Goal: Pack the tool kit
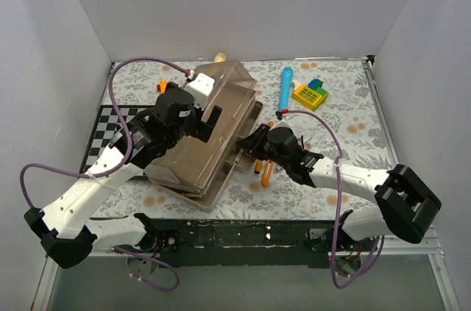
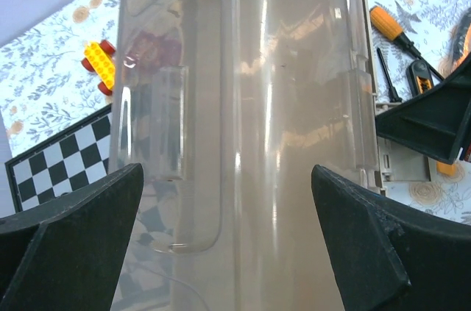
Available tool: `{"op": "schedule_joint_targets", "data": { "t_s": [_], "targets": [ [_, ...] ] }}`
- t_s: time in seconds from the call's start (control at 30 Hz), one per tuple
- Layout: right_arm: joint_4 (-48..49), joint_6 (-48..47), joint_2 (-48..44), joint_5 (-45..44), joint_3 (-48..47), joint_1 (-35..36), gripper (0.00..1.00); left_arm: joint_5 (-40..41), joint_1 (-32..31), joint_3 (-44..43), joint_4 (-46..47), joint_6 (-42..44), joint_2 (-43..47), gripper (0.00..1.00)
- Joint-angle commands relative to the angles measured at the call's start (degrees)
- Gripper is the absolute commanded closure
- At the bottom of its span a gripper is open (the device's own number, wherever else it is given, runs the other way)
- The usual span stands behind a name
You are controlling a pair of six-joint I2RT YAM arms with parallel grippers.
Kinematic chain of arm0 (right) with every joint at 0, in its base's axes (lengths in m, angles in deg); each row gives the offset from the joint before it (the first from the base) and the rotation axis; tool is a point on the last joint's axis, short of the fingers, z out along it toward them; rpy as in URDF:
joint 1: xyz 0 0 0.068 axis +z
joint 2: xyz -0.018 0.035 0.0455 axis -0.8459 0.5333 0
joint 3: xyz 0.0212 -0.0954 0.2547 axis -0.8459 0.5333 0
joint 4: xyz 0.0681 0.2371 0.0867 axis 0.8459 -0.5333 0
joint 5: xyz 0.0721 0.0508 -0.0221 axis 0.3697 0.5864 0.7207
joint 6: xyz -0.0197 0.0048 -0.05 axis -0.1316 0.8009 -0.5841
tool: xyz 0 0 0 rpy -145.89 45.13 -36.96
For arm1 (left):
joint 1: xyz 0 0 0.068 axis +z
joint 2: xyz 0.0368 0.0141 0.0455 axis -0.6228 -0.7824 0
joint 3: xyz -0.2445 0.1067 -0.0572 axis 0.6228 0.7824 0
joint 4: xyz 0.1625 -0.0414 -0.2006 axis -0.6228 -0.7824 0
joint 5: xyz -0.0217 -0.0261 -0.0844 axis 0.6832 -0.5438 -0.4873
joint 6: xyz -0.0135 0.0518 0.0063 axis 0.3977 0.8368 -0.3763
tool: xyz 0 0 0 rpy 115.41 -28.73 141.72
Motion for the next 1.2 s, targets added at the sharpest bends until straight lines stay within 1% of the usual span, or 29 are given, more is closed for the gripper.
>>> {"op": "schedule_joint_targets", "data": {
  "t_s": [0.0, 0.27, 0.5, 0.6, 0.7, 0.77, 0.87, 1.17],
  "targets": [
    [-2.5, 0.4, 1.3, -2.7, 0.2, 0.3, 0.6, 5.0, 1.7, -0.1, 3.0, 2.0, 3.5, 0.02],
    [-4.8, -0.4, 2.8, -3.4, -1.3, 0.2, 0.62, -1.3, 8.1, 0.3, 5.3, 1.7, 3.2, 0.02],
    [-4.9, -0.5, 3.9, -3.2, -1.7, 0.2, 0.62, -2.2, 9.5, -0.5, 5.8, 2.0, 3.7, 0.02],
    [-4.8, -0.5, 4.0, -3.2, -1.7, 0.2, 0.62, -5.8, 9.5, -2.1, 4.9, 1.6, 3.9, 0.02],
    [-4.7, -0.6, 4.1, -3.2, -1.8, 0.2, 0.62, -13.7, 9.3, -3.5, 4.2, -1.4, 3.7, 0.02],
    [-4.5, -0.5, 4.3, -3.2, -1.9, 0.3, 0.62, -19.3, 8.0, -3.1, 4.2, -4.8, 3.3, 0.02],
    [-4.5, -0.5, 4.6, -3.0, -2.1, 0.2, 0.62, -19.6, 4.1, -1.7, 3.9, -7.1, 1.9, 0.02],
    [-4.5, -0.3, 4.6, -3.1, -1.7, 0.4, 0.62, -26.9, 1.9, 0.7, 4.8, -10.3, -2.0, 0.02]
  ]
}}
